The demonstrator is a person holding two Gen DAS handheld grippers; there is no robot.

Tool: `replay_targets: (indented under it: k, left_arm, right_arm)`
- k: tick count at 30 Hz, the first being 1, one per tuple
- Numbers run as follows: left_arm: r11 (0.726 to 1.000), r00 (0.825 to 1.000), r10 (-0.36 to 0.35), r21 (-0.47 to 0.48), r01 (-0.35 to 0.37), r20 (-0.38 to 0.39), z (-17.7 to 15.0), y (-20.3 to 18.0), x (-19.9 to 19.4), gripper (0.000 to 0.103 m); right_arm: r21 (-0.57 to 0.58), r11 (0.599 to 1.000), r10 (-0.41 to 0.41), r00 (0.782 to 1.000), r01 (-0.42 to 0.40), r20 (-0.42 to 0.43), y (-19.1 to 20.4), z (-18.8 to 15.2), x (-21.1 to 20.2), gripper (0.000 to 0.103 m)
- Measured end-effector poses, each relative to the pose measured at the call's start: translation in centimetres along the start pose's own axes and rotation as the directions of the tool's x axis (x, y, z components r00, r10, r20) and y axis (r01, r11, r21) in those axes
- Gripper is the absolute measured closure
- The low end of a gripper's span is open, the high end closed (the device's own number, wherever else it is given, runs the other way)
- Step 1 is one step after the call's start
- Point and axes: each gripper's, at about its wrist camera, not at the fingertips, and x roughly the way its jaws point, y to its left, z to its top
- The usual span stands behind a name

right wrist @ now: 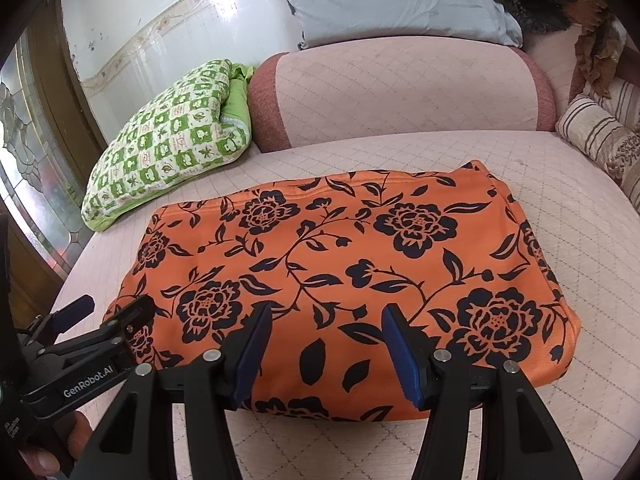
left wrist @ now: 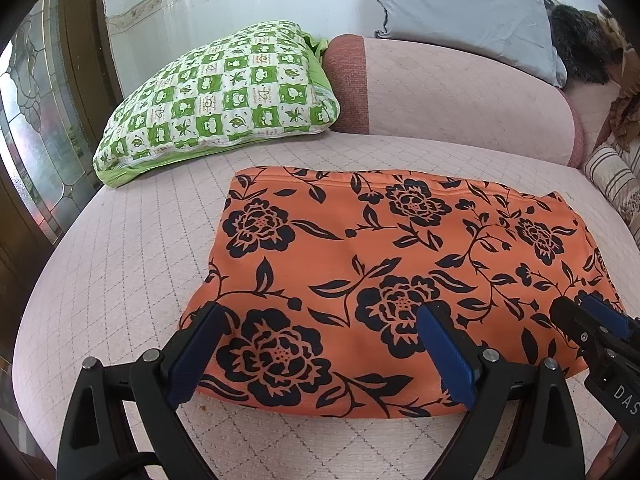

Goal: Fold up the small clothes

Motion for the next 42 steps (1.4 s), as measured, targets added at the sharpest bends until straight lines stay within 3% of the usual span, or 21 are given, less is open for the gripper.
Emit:
replay_targets:
  k: [42]
  left_arm:
    - [1.0, 1.0, -0.005, 0.022, 0.005, -0.012, -0.2, -1.2, 0.3, 0.007]
  right_arm:
    - [0.014, 1.0, -0.007, 1.0, 0.007, 0.018, -1.4, 0.5, -0.9, 0.042]
